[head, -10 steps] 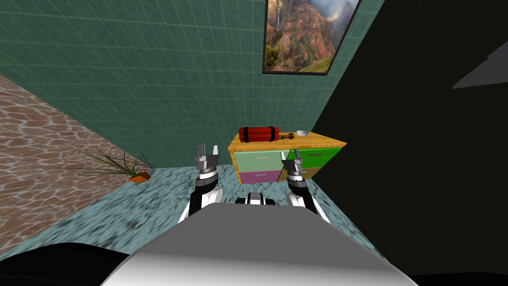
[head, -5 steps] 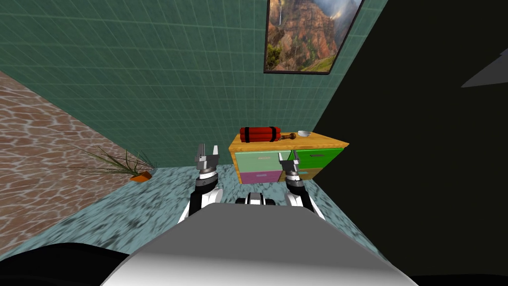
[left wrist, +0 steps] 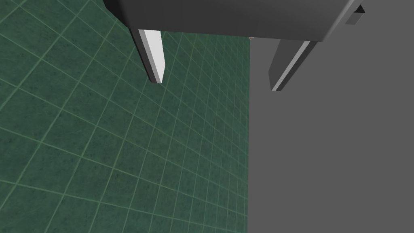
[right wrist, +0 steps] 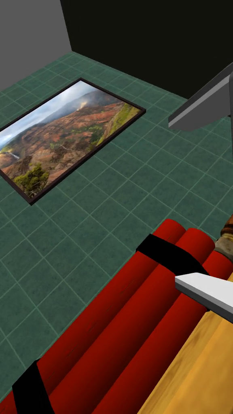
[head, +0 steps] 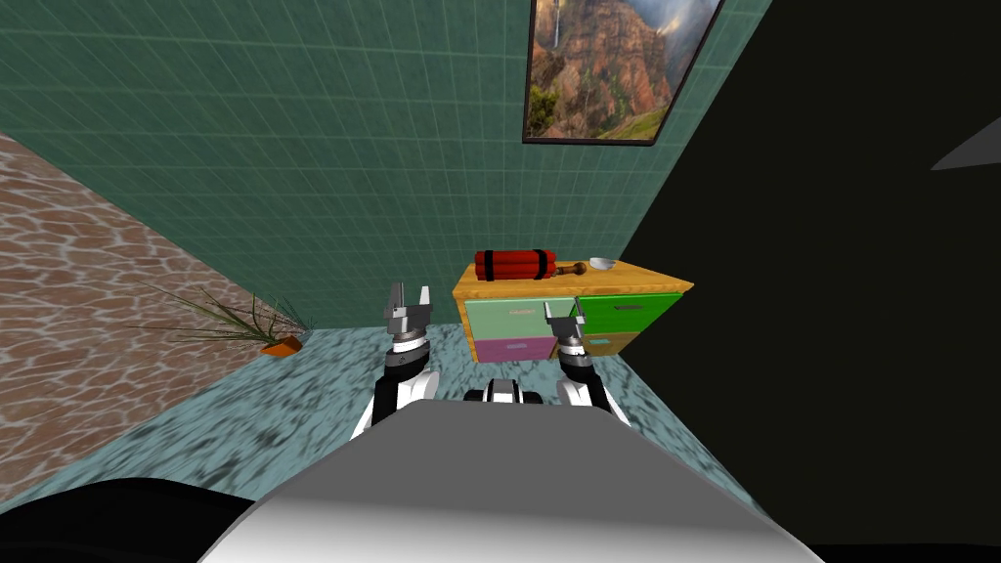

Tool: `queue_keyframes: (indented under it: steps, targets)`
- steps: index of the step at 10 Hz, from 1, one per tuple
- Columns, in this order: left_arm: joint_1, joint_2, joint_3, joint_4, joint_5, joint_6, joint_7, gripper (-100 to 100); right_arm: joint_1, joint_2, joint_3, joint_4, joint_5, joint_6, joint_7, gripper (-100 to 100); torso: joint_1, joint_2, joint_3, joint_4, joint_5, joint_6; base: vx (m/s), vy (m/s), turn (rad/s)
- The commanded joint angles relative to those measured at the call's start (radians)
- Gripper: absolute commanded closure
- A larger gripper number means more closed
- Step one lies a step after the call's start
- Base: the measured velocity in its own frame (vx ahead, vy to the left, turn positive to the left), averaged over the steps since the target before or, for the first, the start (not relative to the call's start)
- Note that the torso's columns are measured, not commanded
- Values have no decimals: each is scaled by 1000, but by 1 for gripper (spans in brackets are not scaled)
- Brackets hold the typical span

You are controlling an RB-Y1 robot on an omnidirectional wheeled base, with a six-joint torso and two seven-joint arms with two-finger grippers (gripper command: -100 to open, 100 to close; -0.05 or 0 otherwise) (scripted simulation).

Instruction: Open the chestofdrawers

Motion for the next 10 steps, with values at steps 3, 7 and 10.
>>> queue_keyframes:
  steps: [3,7,10]
  targets:
    - [0,0,0,0,0,0,0,0,-34,-7,37,68,-71,-22,-125,-100,0,0,0,0,0,0,8,16,24]
    - [0,0,0,0,0,0,0,0,-50,-9,55,100,-107,-33,-233,-100,0,0,0,0,0,0,8,15,15]
    - [0,0,0,0,0,0,0,0,-66,-11,73,133,-143,-44,-310,-100,0,0,0,0,0,0,7,15,17]
